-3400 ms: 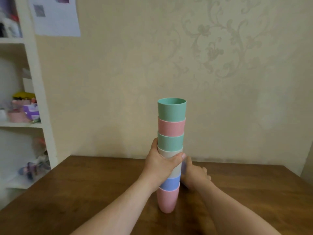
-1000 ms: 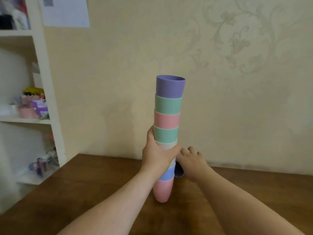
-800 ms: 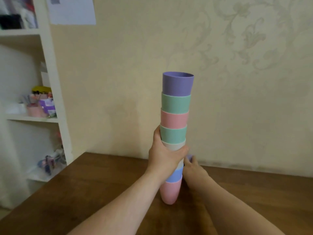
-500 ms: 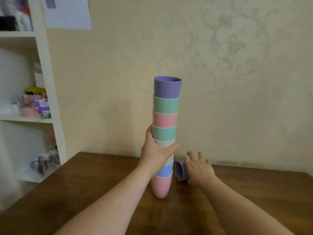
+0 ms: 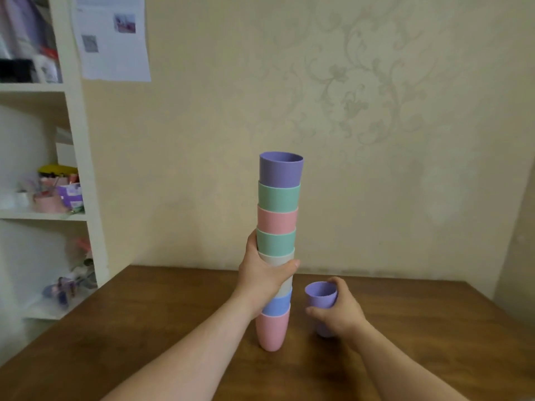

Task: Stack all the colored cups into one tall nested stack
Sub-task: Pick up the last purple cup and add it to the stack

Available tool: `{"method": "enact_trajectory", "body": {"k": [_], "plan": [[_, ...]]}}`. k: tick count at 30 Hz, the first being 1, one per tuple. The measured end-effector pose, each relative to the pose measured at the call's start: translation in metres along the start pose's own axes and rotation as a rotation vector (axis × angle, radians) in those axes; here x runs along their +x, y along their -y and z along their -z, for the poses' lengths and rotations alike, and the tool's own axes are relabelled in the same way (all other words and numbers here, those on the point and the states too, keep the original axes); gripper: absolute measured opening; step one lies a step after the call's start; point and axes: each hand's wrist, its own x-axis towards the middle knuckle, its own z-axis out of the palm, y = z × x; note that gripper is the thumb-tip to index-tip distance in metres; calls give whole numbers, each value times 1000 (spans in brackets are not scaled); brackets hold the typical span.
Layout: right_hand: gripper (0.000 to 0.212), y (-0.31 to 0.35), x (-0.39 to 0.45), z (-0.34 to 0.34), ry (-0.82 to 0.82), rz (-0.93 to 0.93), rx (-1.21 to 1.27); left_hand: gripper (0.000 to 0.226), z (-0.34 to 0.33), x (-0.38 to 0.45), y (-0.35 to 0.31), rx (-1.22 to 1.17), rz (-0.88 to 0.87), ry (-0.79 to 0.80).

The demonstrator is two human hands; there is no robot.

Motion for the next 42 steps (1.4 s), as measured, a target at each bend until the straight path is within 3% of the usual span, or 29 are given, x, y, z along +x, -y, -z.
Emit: {"method": "enact_trajectory", "body": {"k": [2,5,7,10,13,16,19,23,27,31,33,36,40,42], "plan": [[99,-10,-14,7,-56,-65,124,82,-9,-11,-4,-12,1,25],[98,-9,-23,25,-119,-135,291,82,-22,-24,-9,-29,11,48],[88,23,-25,52,-223,-140,518,87,-27,-30,-11,-29,19,44],[59,121,-34,115,-340,61,795,95,-32,-37,-15,-16,28,43],[39,231,-61,165,-346,386,812,93,-33,-40,-23,-6,40,42],[60,305,-86,180,-269,635,718,87,-30,-41,-26,13,32,51],[82,331,-98,157,-241,720,439,92,-27,-40,-21,32,25,65],[93,306,-83,117,-175,675,210,91,-26,-37,-17,44,14,77],[91,266,-67,92,-83,579,379,88,-28,-38,-25,88,-1,83],[80,257,-65,89,-57,611,441,98,-28,-42,-27,106,2,103],[70,238,-68,81,9,625,436,109,-21,-50,-13,152,21,155],[80,171,-66,55,59,562,352,118,-6,-71,24,270,119,283],[66,72,-65,9,164,313,262,93,5,-79,71,276,240,317],[62,46,-62,-7,136,223,272,82,2,-71,83,274,275,312]]}}
